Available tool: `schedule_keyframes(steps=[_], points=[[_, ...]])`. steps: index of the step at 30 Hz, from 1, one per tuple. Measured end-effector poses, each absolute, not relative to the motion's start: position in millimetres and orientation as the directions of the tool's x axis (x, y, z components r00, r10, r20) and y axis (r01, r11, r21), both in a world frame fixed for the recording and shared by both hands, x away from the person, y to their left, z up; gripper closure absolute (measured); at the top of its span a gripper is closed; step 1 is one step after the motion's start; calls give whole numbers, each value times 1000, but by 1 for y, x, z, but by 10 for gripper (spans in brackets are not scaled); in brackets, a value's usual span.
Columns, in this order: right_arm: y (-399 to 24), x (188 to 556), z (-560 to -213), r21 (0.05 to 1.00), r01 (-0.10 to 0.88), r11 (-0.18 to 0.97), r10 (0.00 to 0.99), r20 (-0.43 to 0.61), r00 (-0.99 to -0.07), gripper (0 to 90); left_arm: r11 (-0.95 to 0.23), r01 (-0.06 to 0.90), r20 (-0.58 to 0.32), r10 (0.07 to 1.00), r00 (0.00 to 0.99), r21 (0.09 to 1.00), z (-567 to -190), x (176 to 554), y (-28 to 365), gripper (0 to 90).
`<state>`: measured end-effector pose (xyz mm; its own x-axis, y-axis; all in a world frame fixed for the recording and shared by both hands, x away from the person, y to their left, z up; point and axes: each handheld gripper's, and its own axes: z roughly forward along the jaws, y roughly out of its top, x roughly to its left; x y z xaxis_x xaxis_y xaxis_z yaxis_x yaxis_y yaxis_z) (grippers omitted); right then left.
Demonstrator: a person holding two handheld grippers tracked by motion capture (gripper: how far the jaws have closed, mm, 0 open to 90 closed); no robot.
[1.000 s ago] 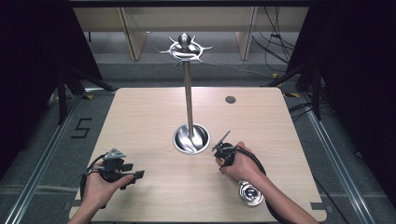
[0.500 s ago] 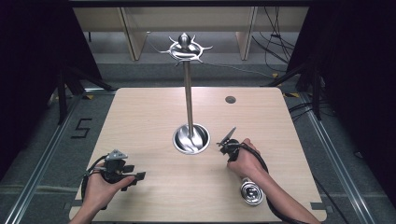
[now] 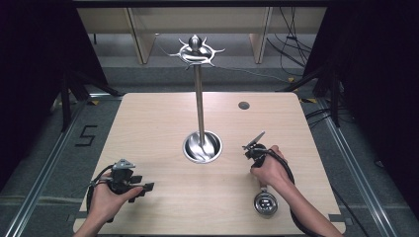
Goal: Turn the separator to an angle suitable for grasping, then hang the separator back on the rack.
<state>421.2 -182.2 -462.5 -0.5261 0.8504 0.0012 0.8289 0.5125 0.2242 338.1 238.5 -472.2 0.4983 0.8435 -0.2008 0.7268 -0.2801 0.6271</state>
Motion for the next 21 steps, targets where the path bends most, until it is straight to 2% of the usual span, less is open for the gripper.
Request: schedule_keyframes(steps=[1,9,10,12,16,17,20,21], points=[[-183,420,-460,206,837,508,853,18,-522,846,-281,727,-198,845,497,627,-472,338,239,393],[-200,400,-444,243,875,419,901,7,-434,708,-256,730,-202,856,476,633,-471,341,240,385],[-205,396,-443,226,882,413,905,3,-425,641,-249,732,-207,858,471,634,-472,340,240,385],[-212,394,-444,216,868,448,891,-25,-454,630,-251,735,-211,855,473,630,-472,339,240,384],[-213,392,-444,185,910,371,924,19,-381,576,-250,731,-210,855,474,635,-470,338,241,383],[-216,392,-445,198,911,363,922,63,-381,557,-255,731,-206,855,476,633,-470,339,241,383],[-220,393,-445,228,899,375,914,69,-399,540,-250,734,-212,855,473,631,-472,340,240,382],[-224,395,-446,246,874,419,893,62,-446,531,-250,736,-209,858,470,629,-472,340,240,382]])
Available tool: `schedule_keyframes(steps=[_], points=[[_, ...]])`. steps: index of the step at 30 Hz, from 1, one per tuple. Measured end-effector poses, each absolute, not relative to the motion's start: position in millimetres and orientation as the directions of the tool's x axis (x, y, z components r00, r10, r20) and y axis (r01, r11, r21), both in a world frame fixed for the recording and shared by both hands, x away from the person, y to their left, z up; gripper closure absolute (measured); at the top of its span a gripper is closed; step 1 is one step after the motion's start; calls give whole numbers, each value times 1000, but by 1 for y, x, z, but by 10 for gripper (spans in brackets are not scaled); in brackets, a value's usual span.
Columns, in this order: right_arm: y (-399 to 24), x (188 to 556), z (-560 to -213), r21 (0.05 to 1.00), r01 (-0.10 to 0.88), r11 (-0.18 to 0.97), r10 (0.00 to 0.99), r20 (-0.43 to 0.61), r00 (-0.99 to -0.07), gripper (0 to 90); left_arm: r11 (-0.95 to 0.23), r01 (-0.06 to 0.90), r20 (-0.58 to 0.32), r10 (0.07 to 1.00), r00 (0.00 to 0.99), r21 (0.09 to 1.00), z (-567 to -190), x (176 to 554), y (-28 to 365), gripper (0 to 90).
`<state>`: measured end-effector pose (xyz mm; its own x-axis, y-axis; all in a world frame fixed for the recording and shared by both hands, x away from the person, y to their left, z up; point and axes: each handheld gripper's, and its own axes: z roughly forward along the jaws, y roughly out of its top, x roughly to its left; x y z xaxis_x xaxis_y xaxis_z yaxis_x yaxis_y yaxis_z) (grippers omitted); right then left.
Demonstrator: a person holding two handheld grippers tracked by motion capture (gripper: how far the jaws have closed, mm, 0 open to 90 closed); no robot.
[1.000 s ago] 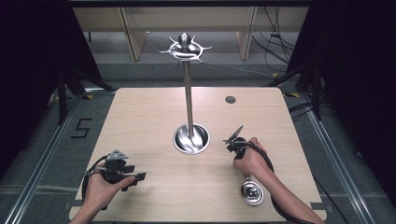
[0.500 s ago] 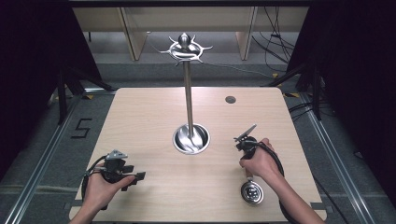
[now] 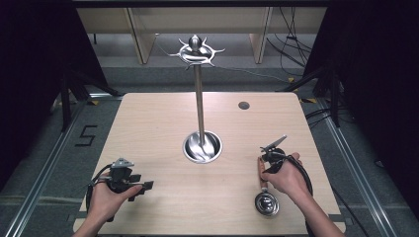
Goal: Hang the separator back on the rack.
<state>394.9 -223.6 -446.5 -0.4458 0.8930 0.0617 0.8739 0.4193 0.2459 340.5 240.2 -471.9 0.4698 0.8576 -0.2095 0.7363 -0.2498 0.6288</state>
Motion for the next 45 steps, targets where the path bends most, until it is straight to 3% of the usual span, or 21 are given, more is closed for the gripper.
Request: schedule_keyframes(steps=[5,6,8,10,11,15,17,18,20,21,25,29,45], points=[[-222,396,-447,211,898,387,907,85,-411,518,-249,733,-214,854,474,632,-471,341,240,378],[-215,393,-446,146,929,340,935,54,-351,517,-249,733,-215,853,476,633,-471,341,240,377],[-215,393,-450,139,933,332,930,114,-348,511,-242,734,-215,857,469,635,-472,340,240,376],[-211,392,-451,140,933,332,934,86,-346,510,-252,734,-210,855,474,631,-472,340,242,375],[-211,392,-452,138,933,333,928,129,-350,511,-248,734,-214,855,473,632,-472,340,242,375],[-208,392,-454,129,936,328,931,126,-344,513,-242,732,-209,860,466,637,-471,341,243,376],[-210,393,-457,154,915,372,919,76,-386,517,-245,734,-207,860,466,633,-471,341,243,375],[-206,392,-457,125,944,304,946,81,-315,521,-240,736,-212,861,463,633,-472,341,243,375],[-206,393,-458,117,947,299,948,81,-309,536,-243,736,-211,860,465,632,-472,342,242,377],[-213,397,-461,148,915,376,913,112,-393,545,-244,737,-214,858,467,630,-473,342,242,378],[-209,395,-462,112,946,304,942,114,-316,558,-244,740,-213,860,464,627,-473,341,242,378],[-205,394,-464,102,948,303,949,60,-309,570,-239,739,-217,860,463,631,-473,341,242,378],[-205,397,-472,120,954,276,959,35,-282,630,-242,744,-225,856,466,623,-474,341,242,378]])
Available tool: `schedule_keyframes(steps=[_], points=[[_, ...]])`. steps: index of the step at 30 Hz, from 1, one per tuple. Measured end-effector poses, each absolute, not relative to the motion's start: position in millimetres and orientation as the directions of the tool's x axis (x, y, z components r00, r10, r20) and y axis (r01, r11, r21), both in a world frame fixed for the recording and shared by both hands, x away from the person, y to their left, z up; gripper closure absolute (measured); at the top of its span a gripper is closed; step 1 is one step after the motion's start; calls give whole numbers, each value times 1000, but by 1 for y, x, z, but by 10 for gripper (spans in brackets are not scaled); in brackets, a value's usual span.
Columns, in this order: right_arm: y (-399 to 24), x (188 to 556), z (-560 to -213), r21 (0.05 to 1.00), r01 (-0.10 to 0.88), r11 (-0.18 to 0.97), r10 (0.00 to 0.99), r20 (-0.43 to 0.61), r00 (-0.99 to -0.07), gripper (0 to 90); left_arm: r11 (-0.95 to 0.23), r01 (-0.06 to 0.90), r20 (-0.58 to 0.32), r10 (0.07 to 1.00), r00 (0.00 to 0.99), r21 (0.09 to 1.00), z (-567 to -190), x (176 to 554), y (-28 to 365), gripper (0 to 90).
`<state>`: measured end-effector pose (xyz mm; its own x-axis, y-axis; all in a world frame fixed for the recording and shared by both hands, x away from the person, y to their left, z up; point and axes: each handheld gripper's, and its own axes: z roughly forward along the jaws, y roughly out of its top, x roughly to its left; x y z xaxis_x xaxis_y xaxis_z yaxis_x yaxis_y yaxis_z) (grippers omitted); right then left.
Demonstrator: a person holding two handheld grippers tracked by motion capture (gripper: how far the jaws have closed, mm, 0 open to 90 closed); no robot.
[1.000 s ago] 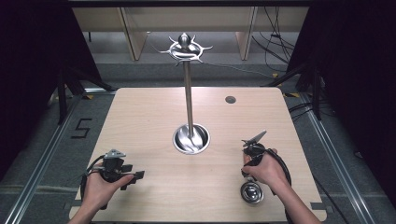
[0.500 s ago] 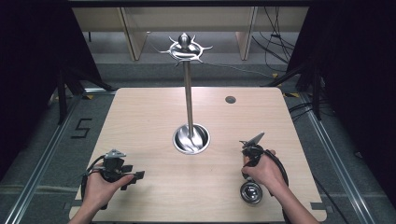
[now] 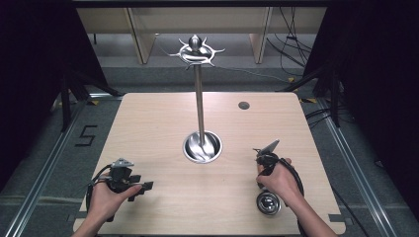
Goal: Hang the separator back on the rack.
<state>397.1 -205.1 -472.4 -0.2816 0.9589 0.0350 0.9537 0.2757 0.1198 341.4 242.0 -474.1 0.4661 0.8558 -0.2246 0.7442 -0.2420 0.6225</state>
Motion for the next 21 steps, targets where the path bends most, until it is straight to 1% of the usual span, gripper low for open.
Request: schedule_keyframes(steps=[1,2,3,4,6,10,13,16,21], points=[[-205,397,-473,117,957,265,962,41,-272,637,-242,744,-225,856,466,623,-474,341,242,378],[-207,398,-471,103,952,290,955,36,-295,646,-242,745,-226,855,466,622,-474,342,242,378],[-208,399,-472,109,945,307,950,29,-312,655,-242,745,-226,855,466,622,-474,342,242,378],[-207,398,-471,101,954,281,958,29,-285,665,-242,745,-226,855,466,622,-474,342,242,378],[-208,398,-471,98,955,279,959,28,-283,689,-243,746,-225,856,466,620,-474,342,242,378],[-210,399,-471,93,956,278,959,32,-282,692,-244,746,-225,855,467,620,-475,342,242,379],[-210,399,-471,90,951,295,954,26,-299,693,-244,745,-226,855,467,621,-474,342,242,379],[-213,398,-471,87,931,354,934,16,-356,695,-245,744,-226,853,470,622,-474,341,243,380],[-216,394,-472,108,925,364,929,24,-369,696,-249,742,-220,854,472,623,-474,342,242,382]])
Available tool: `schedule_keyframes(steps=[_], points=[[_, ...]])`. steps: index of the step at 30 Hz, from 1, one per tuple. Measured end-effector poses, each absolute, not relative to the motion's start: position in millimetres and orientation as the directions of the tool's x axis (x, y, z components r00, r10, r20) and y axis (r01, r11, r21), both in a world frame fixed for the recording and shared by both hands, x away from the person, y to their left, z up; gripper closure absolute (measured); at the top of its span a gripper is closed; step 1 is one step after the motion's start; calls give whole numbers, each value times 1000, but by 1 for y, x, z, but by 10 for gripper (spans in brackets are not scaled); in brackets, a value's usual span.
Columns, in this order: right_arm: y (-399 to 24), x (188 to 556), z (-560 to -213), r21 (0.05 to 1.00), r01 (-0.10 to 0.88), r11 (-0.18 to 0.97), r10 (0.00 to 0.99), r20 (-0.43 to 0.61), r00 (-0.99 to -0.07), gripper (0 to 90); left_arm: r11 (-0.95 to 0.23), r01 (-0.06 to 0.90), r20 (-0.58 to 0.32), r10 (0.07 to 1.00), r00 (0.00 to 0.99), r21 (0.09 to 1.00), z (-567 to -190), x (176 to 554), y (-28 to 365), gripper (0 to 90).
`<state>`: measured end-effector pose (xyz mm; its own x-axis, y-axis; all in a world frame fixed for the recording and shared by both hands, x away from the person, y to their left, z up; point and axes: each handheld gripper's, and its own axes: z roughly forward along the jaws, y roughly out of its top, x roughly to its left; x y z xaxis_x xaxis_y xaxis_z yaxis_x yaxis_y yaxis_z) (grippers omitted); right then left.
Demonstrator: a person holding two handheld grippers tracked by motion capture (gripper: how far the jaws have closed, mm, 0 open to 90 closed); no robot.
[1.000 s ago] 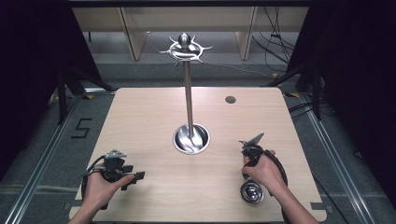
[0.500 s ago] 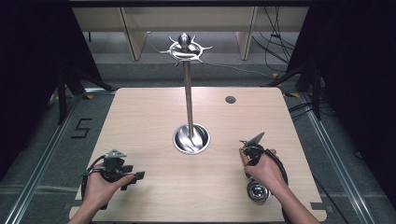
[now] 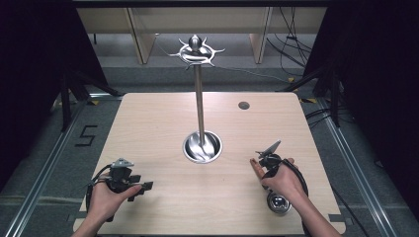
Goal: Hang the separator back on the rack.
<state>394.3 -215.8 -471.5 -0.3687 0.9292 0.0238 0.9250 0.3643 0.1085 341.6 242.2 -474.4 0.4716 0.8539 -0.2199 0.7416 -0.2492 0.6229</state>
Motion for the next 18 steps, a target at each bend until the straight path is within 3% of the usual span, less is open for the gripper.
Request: schedule_keyframes(steps=[6,7,8,9,10,11,12,18], points=[[-222,391,-468,138,906,400,905,95,-414,696,-249,742,-218,855,470,623,-474,341,242,383],[-223,389,-465,161,900,404,902,95,-422,696,-249,742,-218,855,470,623,-474,341,242,383],[-224,385,-462,216,870,443,887,33,-460,696,-251,741,-216,855,471,623,-474,341,243,383],[-224,385,-462,216,870,443,887,33,-460,696,-251,741,-216,855,471,623,-474,341,243,383],[-227,381,-461,298,848,437,877,70,-476,696,-250,742,-217,856,470,622,-474,341,243,383],[-227,381,-461,298,848,437,877,70,-476,696,-250,742,-217,856,470,622,-474,341,243,383],[-232,378,-460,365,806,466,852,59,-519,696,-251,741,-215,856,470,623,-474,341,243,383],[-241,366,-451,482,749,454,839,50,-541,697,-245,739,-215,858,467,627,-474,341,243,383]])
